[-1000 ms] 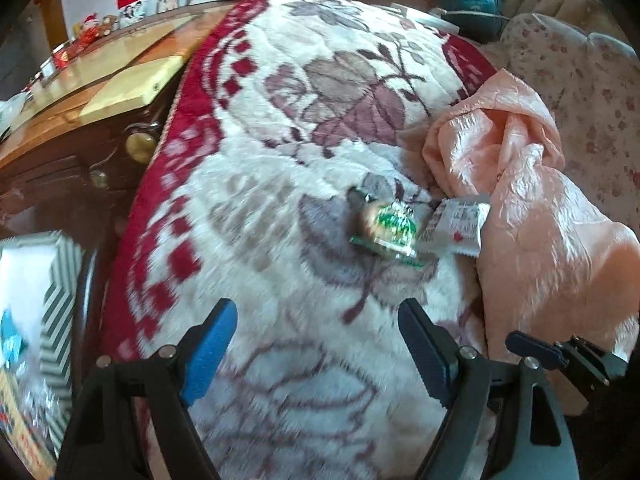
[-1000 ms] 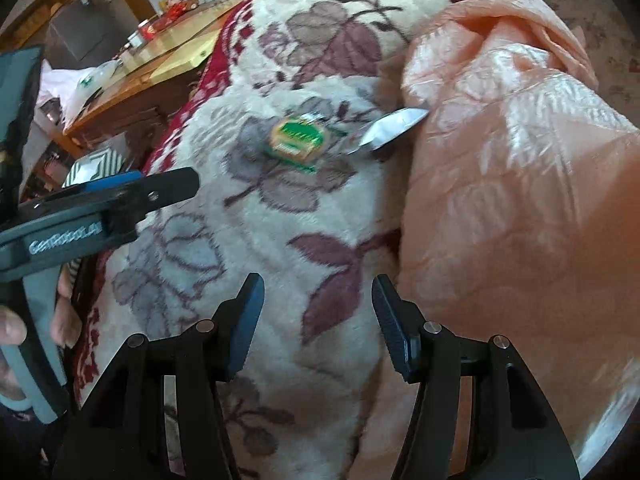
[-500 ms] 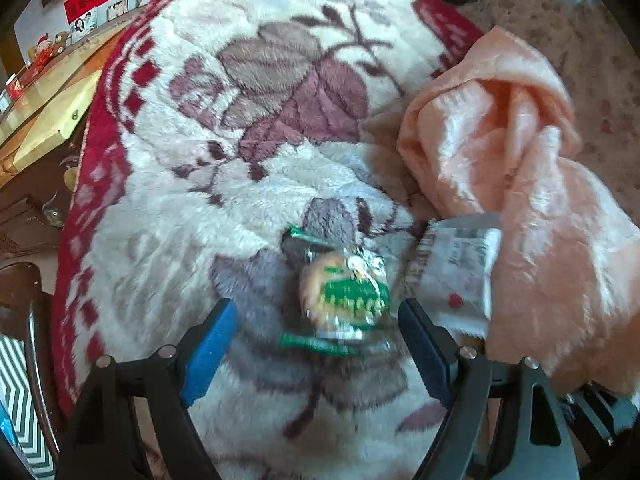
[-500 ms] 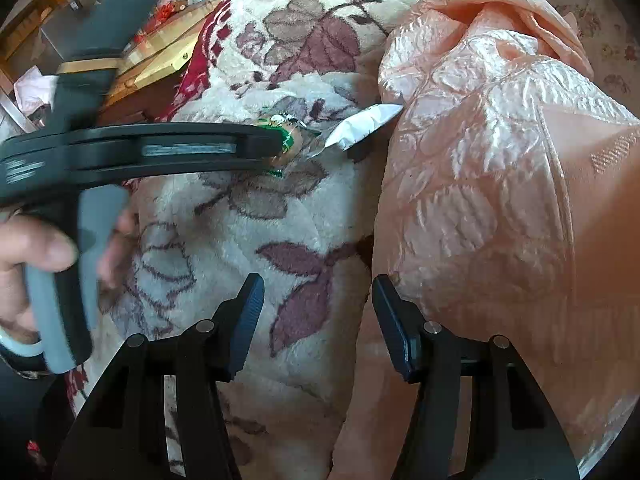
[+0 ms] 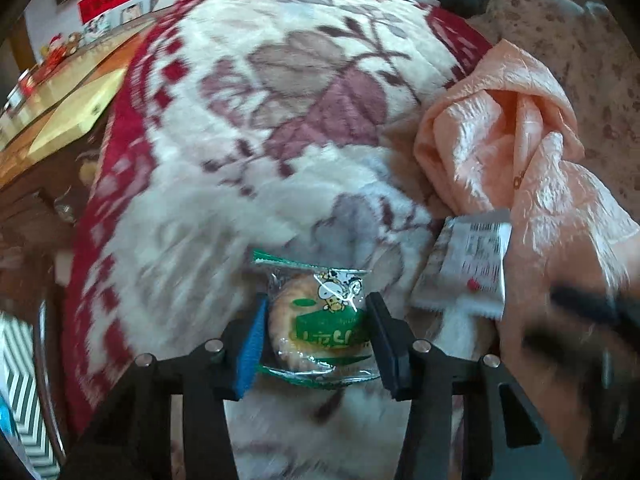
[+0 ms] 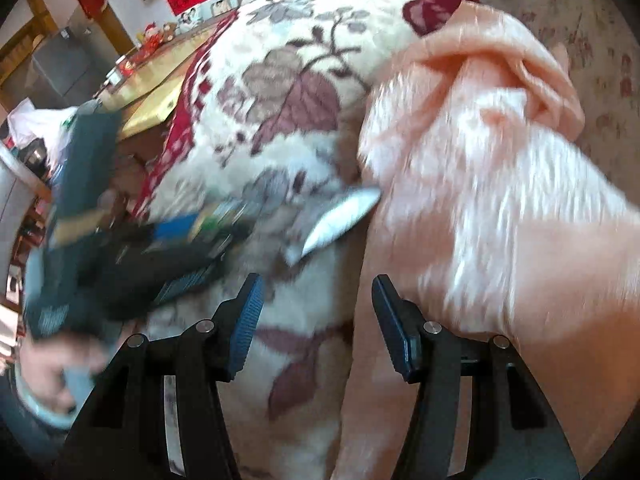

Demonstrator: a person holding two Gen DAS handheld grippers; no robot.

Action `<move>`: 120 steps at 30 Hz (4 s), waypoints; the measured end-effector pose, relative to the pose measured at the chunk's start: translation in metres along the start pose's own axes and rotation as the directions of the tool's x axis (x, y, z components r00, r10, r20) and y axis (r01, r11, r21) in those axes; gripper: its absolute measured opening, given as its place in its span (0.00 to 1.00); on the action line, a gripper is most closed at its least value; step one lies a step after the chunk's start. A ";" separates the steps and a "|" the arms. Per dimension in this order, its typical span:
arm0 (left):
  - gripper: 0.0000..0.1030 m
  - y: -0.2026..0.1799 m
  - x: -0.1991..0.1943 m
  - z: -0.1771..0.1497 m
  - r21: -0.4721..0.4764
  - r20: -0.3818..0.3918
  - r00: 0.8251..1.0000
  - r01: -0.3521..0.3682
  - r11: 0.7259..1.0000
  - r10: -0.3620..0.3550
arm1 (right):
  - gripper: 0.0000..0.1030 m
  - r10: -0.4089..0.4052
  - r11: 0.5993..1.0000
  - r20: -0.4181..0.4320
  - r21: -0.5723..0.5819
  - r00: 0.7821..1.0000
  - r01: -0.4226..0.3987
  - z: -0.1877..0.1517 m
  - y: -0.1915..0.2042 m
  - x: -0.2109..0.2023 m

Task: Organize snacks
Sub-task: 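Grasp the round green-labelled cake pack with the left tool while the right tool grasps the white sachet, then carry the cake pack in the left tool while the right tool carries the white sachet to the tray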

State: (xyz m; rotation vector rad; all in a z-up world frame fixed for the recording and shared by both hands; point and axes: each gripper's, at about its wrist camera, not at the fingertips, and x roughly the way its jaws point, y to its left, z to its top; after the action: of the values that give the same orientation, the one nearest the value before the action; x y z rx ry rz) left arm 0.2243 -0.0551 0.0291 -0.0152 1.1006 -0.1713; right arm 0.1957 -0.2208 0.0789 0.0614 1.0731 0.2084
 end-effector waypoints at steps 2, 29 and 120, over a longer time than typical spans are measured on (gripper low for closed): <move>0.50 0.011 -0.012 -0.011 -0.011 0.009 1.000 0.004 1.000 -0.004 | 0.54 -0.013 1.000 0.010 0.016 1.000 0.013 0.014 -0.003 0.006; 0.50 0.059 -0.065 -0.095 -0.081 0.028 0.999 -0.020 0.996 0.023 | 0.63 -0.100 0.995 -0.172 -0.040 0.980 0.095 0.035 0.031 0.100; 0.50 0.190 -0.206 -0.225 -0.426 0.147 0.931 -0.245 0.871 0.333 | 0.50 0.158 0.804 -0.166 -0.550 0.973 -0.225 -0.128 0.298 -0.035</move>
State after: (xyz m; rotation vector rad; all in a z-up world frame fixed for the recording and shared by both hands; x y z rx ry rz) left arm -0.0421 0.1784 0.0910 -0.2310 0.8902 0.3272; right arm 0.0262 0.0572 0.0931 -0.3874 1.0788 0.7193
